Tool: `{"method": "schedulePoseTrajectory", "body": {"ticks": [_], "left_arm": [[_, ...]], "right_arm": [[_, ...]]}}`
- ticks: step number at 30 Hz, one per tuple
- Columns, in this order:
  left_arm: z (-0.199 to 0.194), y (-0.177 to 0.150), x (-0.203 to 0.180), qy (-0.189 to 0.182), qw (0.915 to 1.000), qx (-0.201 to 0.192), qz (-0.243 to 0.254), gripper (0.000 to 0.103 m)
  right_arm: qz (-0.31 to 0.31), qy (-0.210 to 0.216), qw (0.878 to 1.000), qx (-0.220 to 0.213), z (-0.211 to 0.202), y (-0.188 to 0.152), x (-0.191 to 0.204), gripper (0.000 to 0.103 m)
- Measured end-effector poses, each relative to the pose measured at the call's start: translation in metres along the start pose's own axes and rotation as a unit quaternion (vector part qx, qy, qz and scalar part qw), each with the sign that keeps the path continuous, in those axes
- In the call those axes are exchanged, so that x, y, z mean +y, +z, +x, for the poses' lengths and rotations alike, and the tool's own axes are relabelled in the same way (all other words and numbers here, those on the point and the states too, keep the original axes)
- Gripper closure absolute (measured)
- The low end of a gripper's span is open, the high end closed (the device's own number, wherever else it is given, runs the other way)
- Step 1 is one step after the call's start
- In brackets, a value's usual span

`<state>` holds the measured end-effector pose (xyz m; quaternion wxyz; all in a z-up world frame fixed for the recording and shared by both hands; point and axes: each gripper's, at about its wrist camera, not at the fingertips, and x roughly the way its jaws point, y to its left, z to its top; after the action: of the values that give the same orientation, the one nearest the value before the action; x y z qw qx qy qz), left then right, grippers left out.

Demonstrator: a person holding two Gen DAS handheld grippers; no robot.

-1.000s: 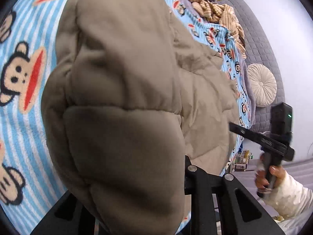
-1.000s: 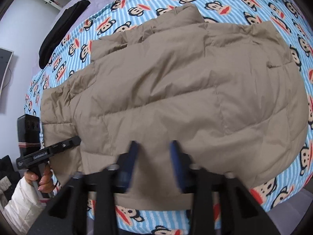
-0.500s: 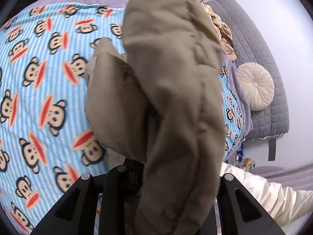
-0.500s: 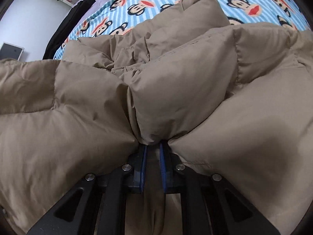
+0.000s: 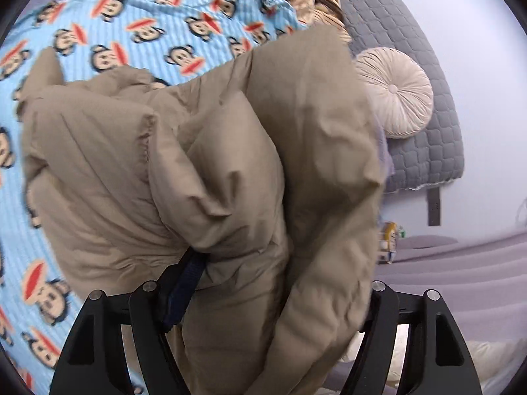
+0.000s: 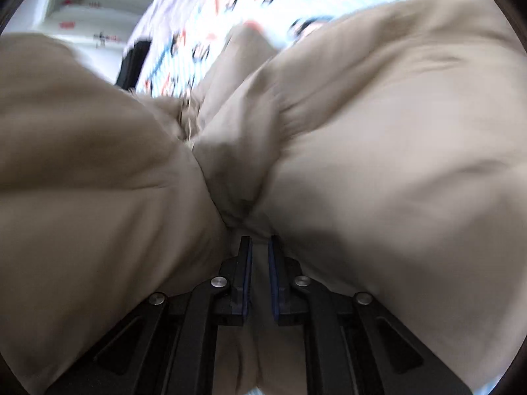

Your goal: Fold large clothes

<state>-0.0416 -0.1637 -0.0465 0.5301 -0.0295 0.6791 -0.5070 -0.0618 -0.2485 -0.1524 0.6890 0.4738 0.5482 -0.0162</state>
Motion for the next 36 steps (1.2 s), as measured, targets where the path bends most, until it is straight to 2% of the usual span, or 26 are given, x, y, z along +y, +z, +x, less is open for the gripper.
{"method": "schedulePoseTrajectory", "body": {"ticks": [3,7,9,11,12,14,16,18,20,22,23,24,25,26,27,30,32,36], "left_arm": [[0.030,0.018,0.003,-0.032,0.9992,0.017,0.017,0.029],[0.088,0.035,0.001,0.019,0.9989,0.038,0.022,0.029],[0.108,0.032,-0.002,0.043,0.9974,0.043,0.038,0.029],[0.126,0.038,-0.007,0.070,0.9949,0.043,0.059,0.029],[0.134,0.044,-0.007,0.079,0.9936,0.043,0.069,0.029],[0.147,0.052,-0.005,0.099,0.9905,0.041,0.085,0.029],[0.149,0.047,-0.007,0.122,0.9869,0.032,0.100,0.029],[0.140,0.044,-0.019,0.143,0.9823,0.010,0.121,0.029],[0.120,0.039,-0.033,0.165,0.9736,-0.028,0.155,0.029],[0.088,0.032,-0.042,0.207,0.9560,-0.084,0.190,0.029],[0.073,0.031,-0.042,0.231,0.9451,-0.115,0.201,0.029],[0.056,0.029,-0.037,0.257,0.9336,-0.144,0.204,0.029],[0.041,0.028,-0.030,0.281,0.9244,-0.165,0.199,0.029],[0.027,0.030,-0.016,0.307,0.9156,-0.183,0.184,0.029],[0.018,0.032,-0.001,0.325,0.9107,-0.193,0.166,0.029],[0.013,0.046,0.051,0.359,0.9095,-0.181,0.108,0.029],[0.022,0.055,0.069,0.346,0.9186,-0.172,0.083,0.029],[0.072,0.068,0.042,0.346,0.9148,-0.161,0.132,0.029]], "right_arm": [[0.033,-0.008,0.999,-0.038,-0.046,-0.017,-0.030,0.092],[0.062,-0.050,0.995,-0.067,-0.091,-0.048,-0.060,0.089],[0.075,-0.061,0.992,-0.077,-0.107,-0.064,-0.070,0.072],[0.087,-0.070,0.989,-0.094,-0.128,-0.084,-0.076,0.028],[0.088,-0.062,0.988,-0.107,-0.138,-0.094,-0.077,0.026],[0.084,-0.016,0.988,-0.130,-0.158,-0.113,-0.075,0.026],[0.077,0.024,0.986,-0.144,-0.171,-0.125,-0.071,0.026],[0.063,0.059,0.987,-0.138,-0.181,-0.127,-0.068,0.026],[0.051,0.062,0.990,-0.120,-0.166,-0.118,-0.055,0.026],[0.043,0.017,0.994,-0.102,-0.145,-0.107,-0.047,0.027],[0.037,-0.010,0.994,-0.101,-0.139,-0.099,-0.041,0.037],[0.028,-0.035,0.993,-0.107,-0.135,-0.093,-0.036,0.052],[0.017,-0.056,0.993,-0.107,-0.130,-0.090,-0.031,0.080],[0.006,-0.082,0.990,-0.111,-0.128,-0.086,-0.028,0.080],[-0.007,-0.104,0.987,-0.119,-0.128,-0.086,-0.025,0.082],[-0.037,-0.152,0.981,-0.117,-0.127,-0.090,-0.024,0.085],[-0.035,-0.169,0.979,-0.109,-0.125,-0.092,-0.031,0.085],[-0.007,-0.176,0.979,-0.102,-0.127,-0.091,-0.055,0.085]]}}
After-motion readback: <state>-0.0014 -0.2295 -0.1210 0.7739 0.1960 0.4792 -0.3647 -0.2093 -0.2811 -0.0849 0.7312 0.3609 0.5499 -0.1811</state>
